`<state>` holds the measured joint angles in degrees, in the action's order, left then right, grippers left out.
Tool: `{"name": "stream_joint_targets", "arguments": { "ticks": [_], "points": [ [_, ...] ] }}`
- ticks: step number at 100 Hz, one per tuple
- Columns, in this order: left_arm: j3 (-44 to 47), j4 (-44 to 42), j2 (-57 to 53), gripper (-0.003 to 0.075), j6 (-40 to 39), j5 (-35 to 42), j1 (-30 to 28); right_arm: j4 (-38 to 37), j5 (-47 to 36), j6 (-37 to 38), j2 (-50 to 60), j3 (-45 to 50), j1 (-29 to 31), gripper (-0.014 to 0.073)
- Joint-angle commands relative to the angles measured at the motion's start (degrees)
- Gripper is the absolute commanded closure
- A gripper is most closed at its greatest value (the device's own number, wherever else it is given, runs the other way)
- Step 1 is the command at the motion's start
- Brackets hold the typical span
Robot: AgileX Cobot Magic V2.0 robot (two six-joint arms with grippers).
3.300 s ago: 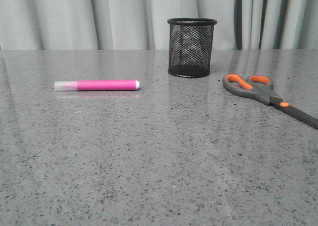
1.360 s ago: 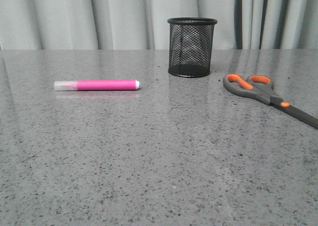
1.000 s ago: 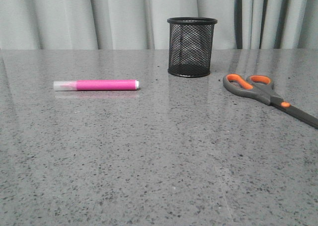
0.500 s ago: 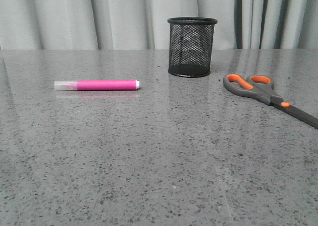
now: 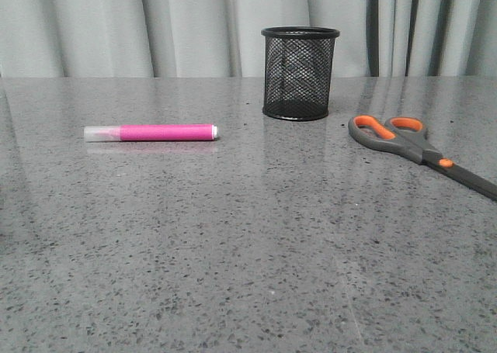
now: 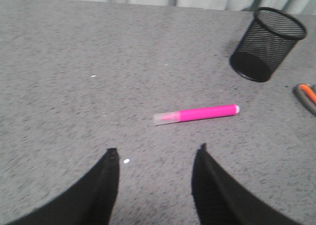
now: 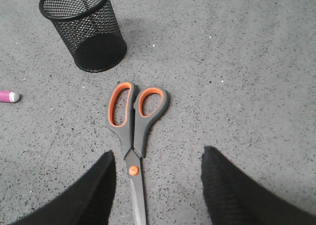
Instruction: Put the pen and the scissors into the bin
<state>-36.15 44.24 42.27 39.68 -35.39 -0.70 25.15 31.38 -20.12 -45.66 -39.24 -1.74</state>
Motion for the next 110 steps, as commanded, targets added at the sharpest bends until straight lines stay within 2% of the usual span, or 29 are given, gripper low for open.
{"name": "stream_joint_targets", "arguments": {
  "ticks": [1, 9, 18, 47, 62, 83, 110],
  "points": [
    [-2.0, 9.6, 2.2, 0.0342, 8.5, 2.5, 0.4, 0.3, -3.1, -0.7, 0.0, -2.0, 0.2, 0.0222],
    [-2.5, 15.6, 4.9, 0.0342, 16.8, 0.6, 0.4, 0.3, -3.1, -0.8, 0.0, -2.0, 0.2, 0.0222],
    [-4.6, 18.6, 9.3, 0.0342, 24.8, -3.8, 0.4, 0.3, -3.1, -0.9, 0.0, -2.0, 0.2, 0.0222],
    [-16.9, 18.7, 26.3, 0.0342, 46.8, -18.6, 0.8, 0.3, -3.1, -1.3, 0.0, -2.0, 0.2, 0.0222],
    [-23.0, 16.9, 34.7, 0.0342, 57.9, -21.0, 4.8, 0.3, -3.1, -1.3, 0.0, -2.0, 0.2, 0.0222],
    [-30.8, 12.9, 44.3, 0.0344, 62.4, -20.0, 11.3, 0.3, -3.1, -2.0, 0.0, -2.0, 0.2, 0.0222],
    [-37.6, 10.7, 54.3, 0.0344, 63.7, -19.6, 15.2, 0.3, -3.1, -2.2, 0.0, -2.0, 0.2, 0.0222]
  ]
}}
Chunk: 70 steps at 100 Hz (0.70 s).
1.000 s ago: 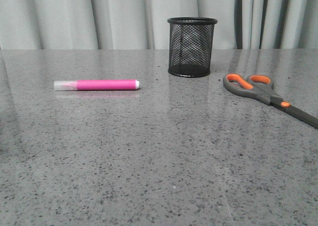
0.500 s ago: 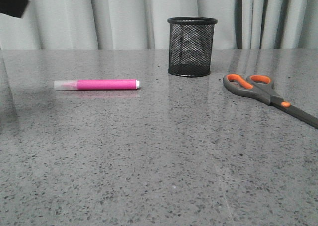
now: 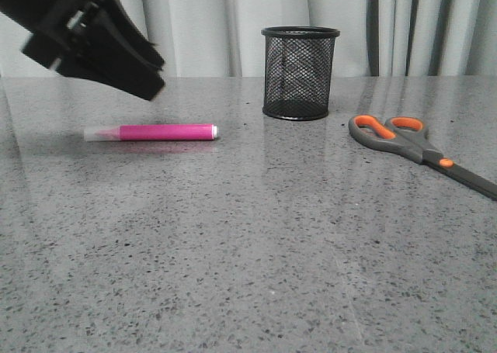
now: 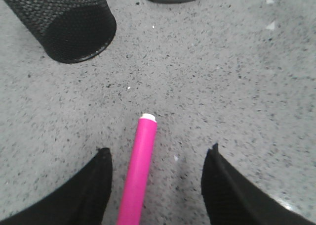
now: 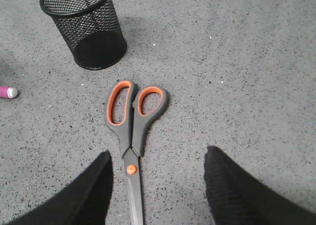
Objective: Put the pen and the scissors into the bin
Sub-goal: 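Lower the left gripper onto the pink marker and close it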
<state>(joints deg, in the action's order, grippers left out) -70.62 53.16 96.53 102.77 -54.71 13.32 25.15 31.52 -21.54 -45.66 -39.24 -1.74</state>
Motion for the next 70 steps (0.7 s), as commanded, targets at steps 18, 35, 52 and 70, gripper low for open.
{"name": "stream_joint_targets", "arguments": {
  "ticks": [18, 35, 52, 70],
  "points": [
    [-5.2, 0.1, 4.2, 0.0344, 0.6, -0.1, 2.7, 0.3, -3.1, -0.8, 0.0, -2.0, 0.2, 0.0222],
    [-5.4, 0.0, 6.2, 0.0344, 0.6, 1.5, 2.8, 0.3, -3.1, -0.8, 0.0, -2.0, 0.2, 0.0222],
    [-5.4, 0.0, 6.4, 0.0344, 0.6, 3.2, 2.8, 0.3, -2.8, -0.8, 0.0, -2.0, 0.2, 0.0222],
    [-5.4, -0.7, 6.5, 0.0387, 0.6, 4.7, 2.8, 0.3, -2.8, -0.8, 0.0, -2.0, 0.2, 0.0222]
  ]
}}
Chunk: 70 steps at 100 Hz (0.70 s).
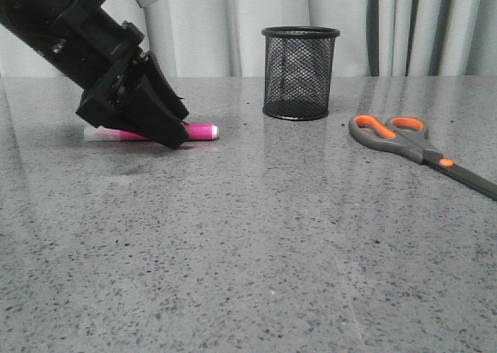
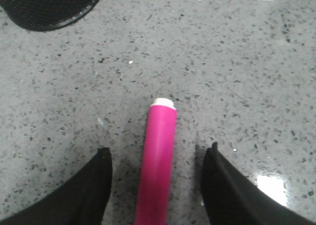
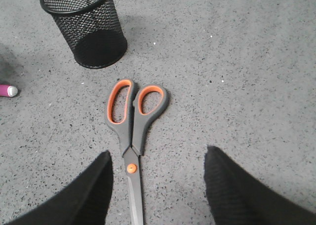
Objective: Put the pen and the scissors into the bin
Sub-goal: 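Lower the left gripper onto the pink marker and close it, then lift the pink marker with the left gripper toward the mesh cup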
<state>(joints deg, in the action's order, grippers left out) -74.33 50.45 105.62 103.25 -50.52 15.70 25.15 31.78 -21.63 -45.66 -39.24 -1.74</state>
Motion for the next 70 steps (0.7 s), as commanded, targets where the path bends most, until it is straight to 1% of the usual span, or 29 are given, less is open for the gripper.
{"name": "stream_joint_targets", "arguments": {
  "ticks": [1, 16, 32, 43, 51, 70],
  "points": [
    [-1.7, 1.9, -2.6, 0.0393, 0.1, 0.5, 0.4, 0.3, -3.1, -0.7, 0.0, -2.0, 0.2, 0.0222],
    [-1.7, -0.5, -2.6, 0.0528, -0.2, -0.1, 0.4, 0.3, -3.1, -0.7, 0.0, -2.0, 0.2, 0.0222],
    [-1.7, -2.1, -2.6, 0.0644, -0.3, -1.6, 0.4, 0.3, -3.1, -0.7, 0.0, -2.0, 0.2, 0.0222],
    [-1.7, -3.1, -2.6, 0.0738, -2.1, -1.8, 0.4, 0.3, -3.1, -0.7, 0.0, -2.0, 0.2, 0.0222],
    [-1.8, -3.2, -2.6, 0.0739, -2.2, -2.4, 0.4, 0.3, -3.1, -0.7, 0.0, -2.0, 0.2, 0.0222],
    [-5.6, -2.9, -3.2, 0.0739, -5.5, -8.7, 0.4, 0.3, -2.8, -0.7, 0.0, -2.0, 0.2, 0.0222]
  ]
}}
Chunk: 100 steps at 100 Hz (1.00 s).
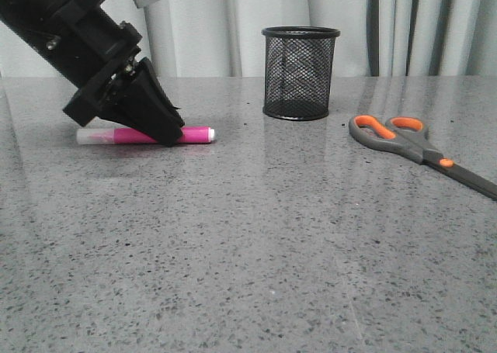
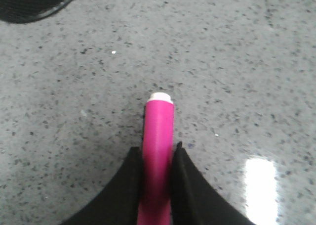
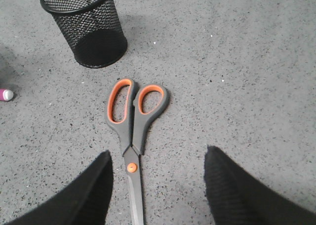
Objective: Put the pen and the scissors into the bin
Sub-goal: 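Lift the pink marker with the left gripper toward the mesh cup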
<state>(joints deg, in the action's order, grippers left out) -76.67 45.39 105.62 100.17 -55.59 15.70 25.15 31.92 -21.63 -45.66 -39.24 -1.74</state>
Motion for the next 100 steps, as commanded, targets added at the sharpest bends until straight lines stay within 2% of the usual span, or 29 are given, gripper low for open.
{"name": "stream_joint_targets", "arguments": {
  "ticks": [1, 20, 27, 37, 44, 53, 63, 72, 84, 100],
  "points": [
    [-3.7, 2.3, -3.1, 0.0739, -2.9, -3.9, 0.4, 0.3, -2.9, -0.7, 0.0, -2.0, 0.2, 0.0222],
    [-9.4, 9.7, -6.7, 0.0740, -5.2, -9.6, 0.4, 0.3, -2.9, -0.7, 0.0, -2.0, 0.2, 0.0222],
    [-10.7, 15.9, -8.2, 0.0739, -5.2, -9.8, 0.4, 0.3, -2.9, -0.7, 0.0, -2.0, 0.2, 0.0222],
    [-11.2, 29.0, -9.4, 0.0739, -4.9, -8.6, 0.9, 0.3, -2.9, -0.7, 0.0, -2.0, 0.2, 0.0222],
    [-11.2, 37.1, -9.4, 0.0739, -4.3, -4.7, 2.1, 0.3, -2.9, -0.7, 0.0, -2.0, 0.2, 0.0222],
    [-11.2, 43.0, -8.7, 0.0739, -3.1, 5.9, 5.3, 0.3, -2.9, -0.7, 0.0, -2.0, 0.2, 0.0222],
    [-11.2, 51.0, -6.7, 0.0739, 4.3, 14.7, 9.5, 0.3, -2.9, -0.7, 0.0, -2.0, 0.2, 0.0222],
    [-11.2, 60.2, -4.6, 0.0739, 11.6, 17.3, 12.2, 0.3, -2.9, -0.7, 0.0, -2.0, 0.2, 0.0222],
    [-13.2, 60.6, -0.9, 0.0739, 13.9, 22.2, 14.9, 0.3, -2.9, -0.7, 0.0, -2.0, 0.2, 0.0222],
    [-19.1, 60.6, 4.4, 0.0739, 13.9, 21.9, 16.1, 0.3, -2.9, -0.7, 0.0, -2.0, 0.2, 0.0222]
  ]
}}
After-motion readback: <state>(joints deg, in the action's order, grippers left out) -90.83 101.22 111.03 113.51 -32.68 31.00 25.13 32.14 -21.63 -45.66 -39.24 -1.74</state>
